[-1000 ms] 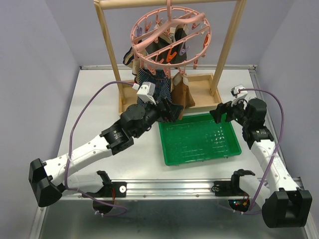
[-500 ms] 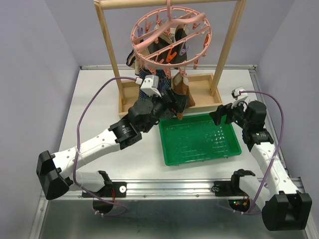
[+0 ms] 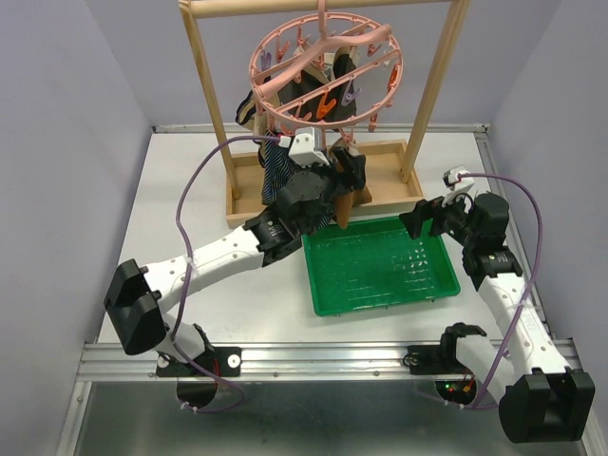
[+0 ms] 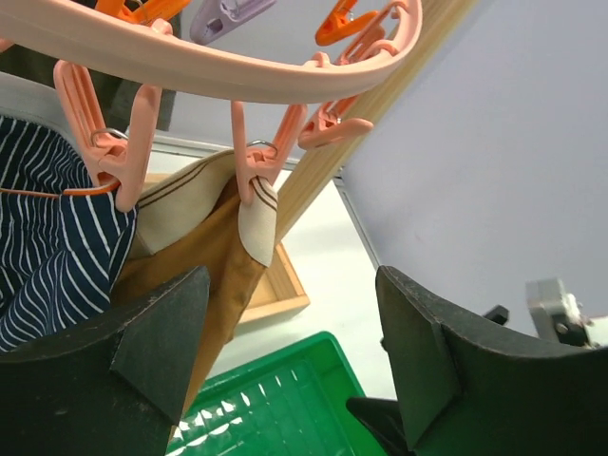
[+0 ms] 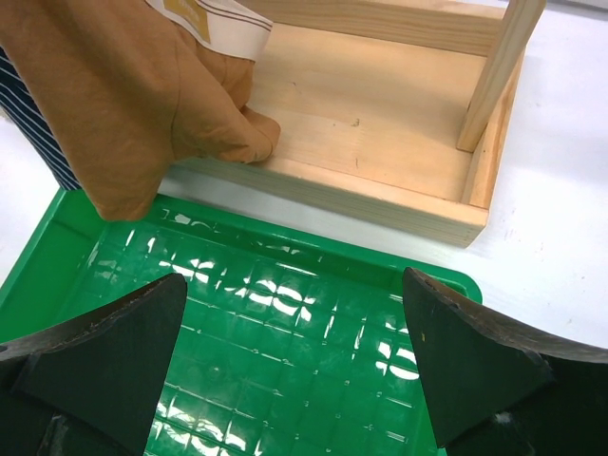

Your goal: Remove the underwear clipped to the hanger

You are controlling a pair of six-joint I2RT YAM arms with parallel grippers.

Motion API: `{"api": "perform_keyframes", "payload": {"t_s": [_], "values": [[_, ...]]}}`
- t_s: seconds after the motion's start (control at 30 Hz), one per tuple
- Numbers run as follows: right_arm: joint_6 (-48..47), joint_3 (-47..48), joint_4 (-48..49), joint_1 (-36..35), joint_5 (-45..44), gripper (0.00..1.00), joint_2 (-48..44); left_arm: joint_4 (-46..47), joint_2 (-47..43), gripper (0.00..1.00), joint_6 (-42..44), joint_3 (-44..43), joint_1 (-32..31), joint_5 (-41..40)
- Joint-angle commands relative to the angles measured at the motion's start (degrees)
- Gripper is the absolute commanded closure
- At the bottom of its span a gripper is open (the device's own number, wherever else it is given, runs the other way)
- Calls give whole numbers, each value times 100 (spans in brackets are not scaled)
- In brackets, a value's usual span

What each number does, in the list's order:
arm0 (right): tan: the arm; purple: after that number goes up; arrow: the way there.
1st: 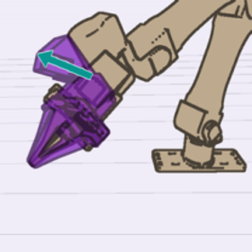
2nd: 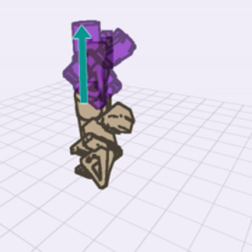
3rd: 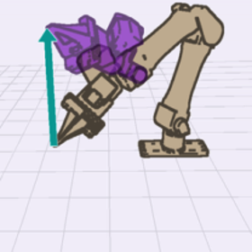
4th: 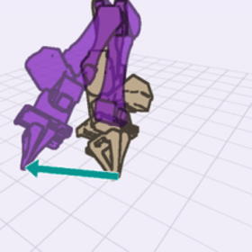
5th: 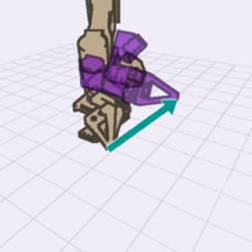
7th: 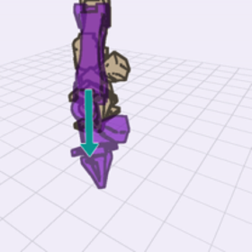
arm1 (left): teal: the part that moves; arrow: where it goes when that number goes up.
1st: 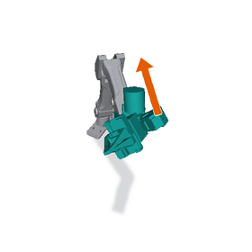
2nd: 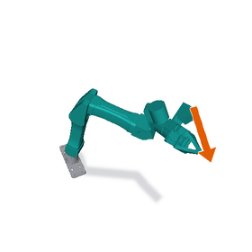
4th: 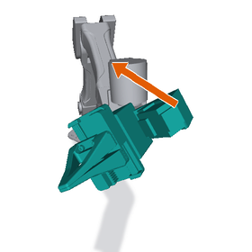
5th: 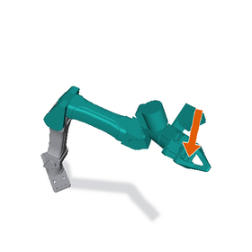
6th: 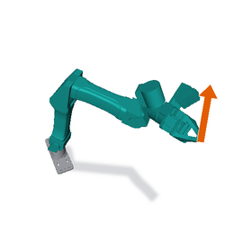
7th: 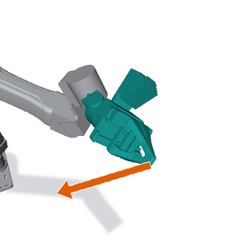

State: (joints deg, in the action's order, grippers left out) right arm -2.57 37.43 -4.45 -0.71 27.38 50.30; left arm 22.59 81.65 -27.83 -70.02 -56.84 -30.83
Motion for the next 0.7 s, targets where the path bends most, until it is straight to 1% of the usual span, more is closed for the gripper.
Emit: {"api": "perform_keyframes", "payload": {"t_s": [0.0,0.27,0.67], "values": [[81,10,207,45,-31,0,-135,641,123,20,393,-416,85,-529],[99,71,207,45,-13,0,-152,1081,615,23,937,-828,156,-837],[151,150,207,45,-31,0,-214,1116,1178,33,1140,-1435,384,-820]]}}
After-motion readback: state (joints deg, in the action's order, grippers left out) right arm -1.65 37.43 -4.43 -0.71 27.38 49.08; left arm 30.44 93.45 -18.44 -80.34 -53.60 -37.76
